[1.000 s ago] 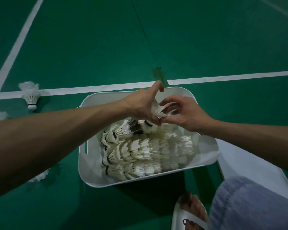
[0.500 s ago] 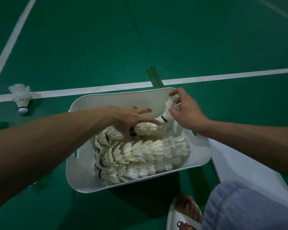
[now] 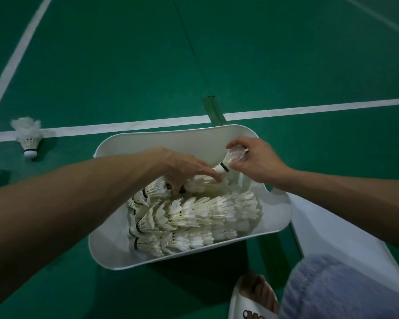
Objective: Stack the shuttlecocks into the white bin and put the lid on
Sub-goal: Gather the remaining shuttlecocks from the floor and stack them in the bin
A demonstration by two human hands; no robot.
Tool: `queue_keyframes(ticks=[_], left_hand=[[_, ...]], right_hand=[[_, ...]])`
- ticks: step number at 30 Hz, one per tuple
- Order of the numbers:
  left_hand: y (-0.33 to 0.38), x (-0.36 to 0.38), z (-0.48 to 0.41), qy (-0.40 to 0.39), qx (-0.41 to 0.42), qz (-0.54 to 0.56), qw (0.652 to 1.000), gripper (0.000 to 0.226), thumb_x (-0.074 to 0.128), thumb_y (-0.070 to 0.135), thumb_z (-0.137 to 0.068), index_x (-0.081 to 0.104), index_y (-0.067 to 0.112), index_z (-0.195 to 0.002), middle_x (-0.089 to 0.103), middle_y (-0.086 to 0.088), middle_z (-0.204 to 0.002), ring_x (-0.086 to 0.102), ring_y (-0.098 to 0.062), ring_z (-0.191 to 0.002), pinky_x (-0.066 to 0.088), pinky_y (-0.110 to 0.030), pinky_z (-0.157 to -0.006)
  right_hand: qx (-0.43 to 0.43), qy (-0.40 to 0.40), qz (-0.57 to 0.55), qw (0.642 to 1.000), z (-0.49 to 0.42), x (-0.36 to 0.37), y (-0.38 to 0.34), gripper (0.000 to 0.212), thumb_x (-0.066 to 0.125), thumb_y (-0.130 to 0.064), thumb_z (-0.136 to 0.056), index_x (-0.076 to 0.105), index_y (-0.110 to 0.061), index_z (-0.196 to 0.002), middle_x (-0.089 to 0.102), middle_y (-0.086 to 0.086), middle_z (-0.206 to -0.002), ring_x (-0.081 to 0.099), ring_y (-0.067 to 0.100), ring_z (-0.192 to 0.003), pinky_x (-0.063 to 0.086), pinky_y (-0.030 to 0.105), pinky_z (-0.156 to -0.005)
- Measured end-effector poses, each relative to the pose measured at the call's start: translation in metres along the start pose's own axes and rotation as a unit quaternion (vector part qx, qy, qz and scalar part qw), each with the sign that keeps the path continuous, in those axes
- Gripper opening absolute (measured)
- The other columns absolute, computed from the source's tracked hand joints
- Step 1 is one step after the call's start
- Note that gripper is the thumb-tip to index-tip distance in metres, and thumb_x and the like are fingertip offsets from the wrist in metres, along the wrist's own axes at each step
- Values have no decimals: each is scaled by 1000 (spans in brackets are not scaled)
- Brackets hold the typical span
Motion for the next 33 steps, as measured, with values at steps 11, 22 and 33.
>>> queue_keyframes(ticks=[11, 22, 33], left_hand=[[-22, -1, 24, 27, -17, 72, 997, 105, 81, 7, -68, 17, 49, -140, 36, 1, -146, 42, -20, -120, 43, -40, -95], [-22, -3, 27, -2, -52, 31, 998, 122, 84, 6, -65, 6, 55, -144, 4, 5, -157, 23, -31, -140, 41, -49, -103], [1, 0, -2, 12, -46, -49, 998, 96, 57, 6, -87, 3, 70, -134, -15, 6, -158, 5, -35, -144, 35, -61, -103]], right_hand=[[36, 80, -23, 996, 6, -10, 4, 49, 63, 3, -78, 61, -19, -121, 60, -6, -107, 56, 9, -90, 39, 15, -77], [31, 81, -3, 996, 8, -3, 1, 50, 62, 3, -81, 59, -20, -125, 60, -2, -117, 55, 12, -97, 42, 20, -83], [2, 67, 53, 996, 6, 3, 2, 48, 60, -1, -88, 54, -19, -132, 56, 0, -130, 52, 16, -117, 38, 27, -101]])
Point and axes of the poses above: each hand's wrist, its own z-axis away from the middle knuckle, its own x-axis out of the palm, y = z × x, the point moved 6 cm from there along -z, towards the middle knuckle
